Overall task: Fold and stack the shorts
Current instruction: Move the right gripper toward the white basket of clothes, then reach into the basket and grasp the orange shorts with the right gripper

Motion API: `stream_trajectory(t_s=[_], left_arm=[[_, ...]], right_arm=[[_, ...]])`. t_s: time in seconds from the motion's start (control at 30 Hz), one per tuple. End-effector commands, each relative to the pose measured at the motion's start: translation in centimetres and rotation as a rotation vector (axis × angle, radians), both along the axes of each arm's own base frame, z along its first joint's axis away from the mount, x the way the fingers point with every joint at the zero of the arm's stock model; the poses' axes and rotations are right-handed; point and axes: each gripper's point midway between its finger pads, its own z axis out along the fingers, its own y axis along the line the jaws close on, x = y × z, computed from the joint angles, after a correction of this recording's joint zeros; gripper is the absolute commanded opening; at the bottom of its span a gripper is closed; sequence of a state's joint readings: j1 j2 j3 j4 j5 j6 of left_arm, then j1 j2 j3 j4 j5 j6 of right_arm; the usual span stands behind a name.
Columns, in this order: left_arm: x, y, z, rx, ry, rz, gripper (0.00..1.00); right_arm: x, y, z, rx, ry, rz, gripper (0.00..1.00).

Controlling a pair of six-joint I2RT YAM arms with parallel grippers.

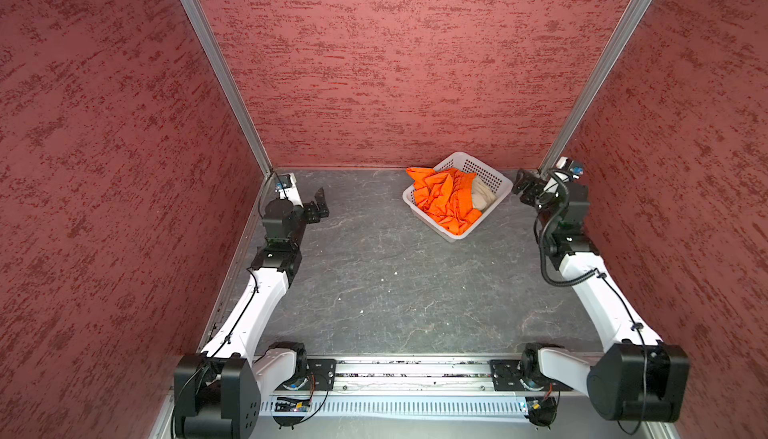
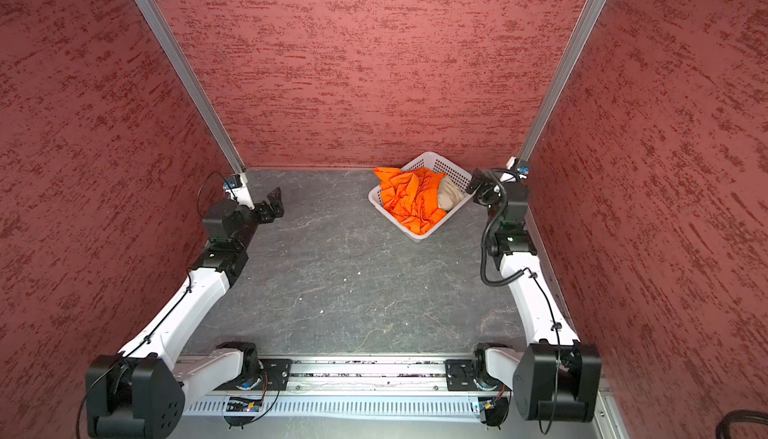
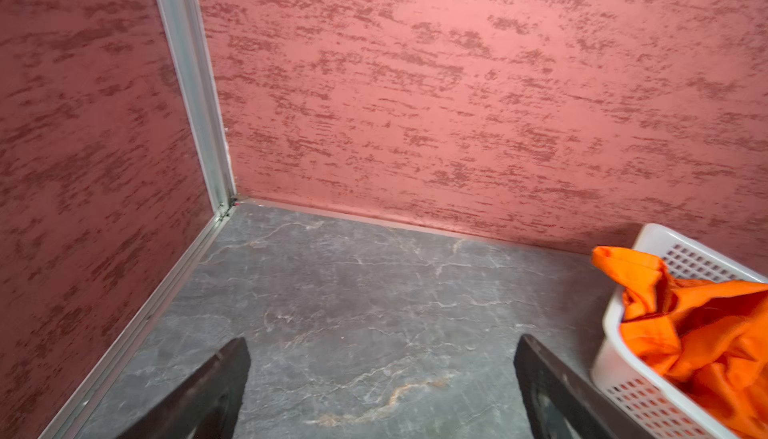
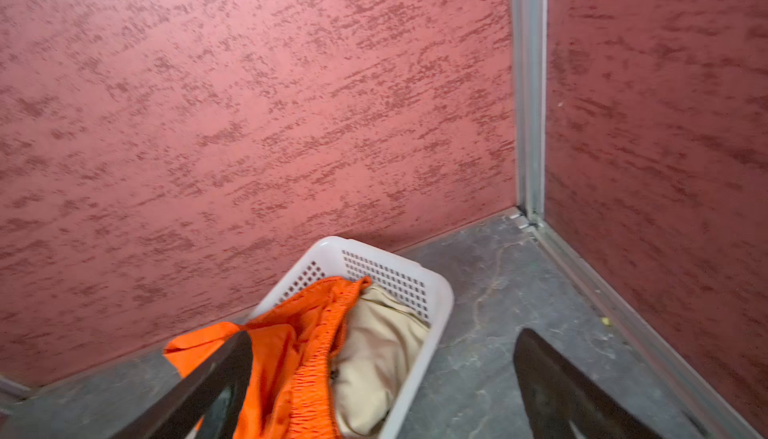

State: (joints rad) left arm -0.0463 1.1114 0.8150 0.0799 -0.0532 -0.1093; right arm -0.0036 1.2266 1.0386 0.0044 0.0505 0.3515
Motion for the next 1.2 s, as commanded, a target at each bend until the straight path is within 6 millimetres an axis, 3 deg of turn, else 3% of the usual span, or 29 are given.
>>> stream_trajectory(t_s=[0.0, 0.1, 0.2, 0.4, 0.57, 0.67, 0.8, 0.93, 1.1, 1.17], left_arm=[[-1.0, -1.3, -5.6, -0.04, 0.277, -0.05, 0.99], [-0.7, -1.9, -6.4, -0.064, 0.306, -0.067, 0.99], [-0.5, -2.0, -7.4, -0.085, 0.326, -0.067, 0.99], [-0.2, -2.5, -8.5, -0.102, 0.356, -0.078, 0.99], [-0.2, -2.4, -9.1, -0.101, 0.369, -0.07, 0.99], [-0.4, -2.3, -9.4, -0.109, 0.369, -0.058, 0.99], [-0.6, -2.4, -9.6, -0.124, 0.365, -0.058, 0.99], [-1.0, -2.5, -9.4, -0.128, 0.357, -0.064, 0.99], [-1.8, -2.5, -9.4, -0.128, 0.348, -0.065, 0.99], [-2.1, -2.5, -9.5, -0.128, 0.348, -0.066, 0.99]], right_arm=[[-0.3, 5.2, -6.4, 0.106, 0.334, 0.112, 0.99], [1.5, 10.3, -6.3, 0.062, 0.361, 0.193, 0.99], [3.8, 15.0, -8.7, 0.009, 0.426, 0.267, 0.99], [7.7, 18.7, -14.9, 0.017, 0.59, 0.269, 0.95], [7.5, 19.4, -20.4, 0.042, 0.709, 0.276, 0.94], [6.0, 18.5, -22.7, 0.018, 0.77, 0.257, 0.94], [3.5, 15.9, -24.3, 0.006, 0.827, 0.223, 0.94], [0.2, 11.3, -25.4, -0.014, 0.876, 0.155, 0.94], [-3.7, 3.6, -26.4, -0.045, 0.943, 0.035, 0.94], [-4.7, 0.5, -25.6, -0.06, 0.948, -0.019, 0.94]])
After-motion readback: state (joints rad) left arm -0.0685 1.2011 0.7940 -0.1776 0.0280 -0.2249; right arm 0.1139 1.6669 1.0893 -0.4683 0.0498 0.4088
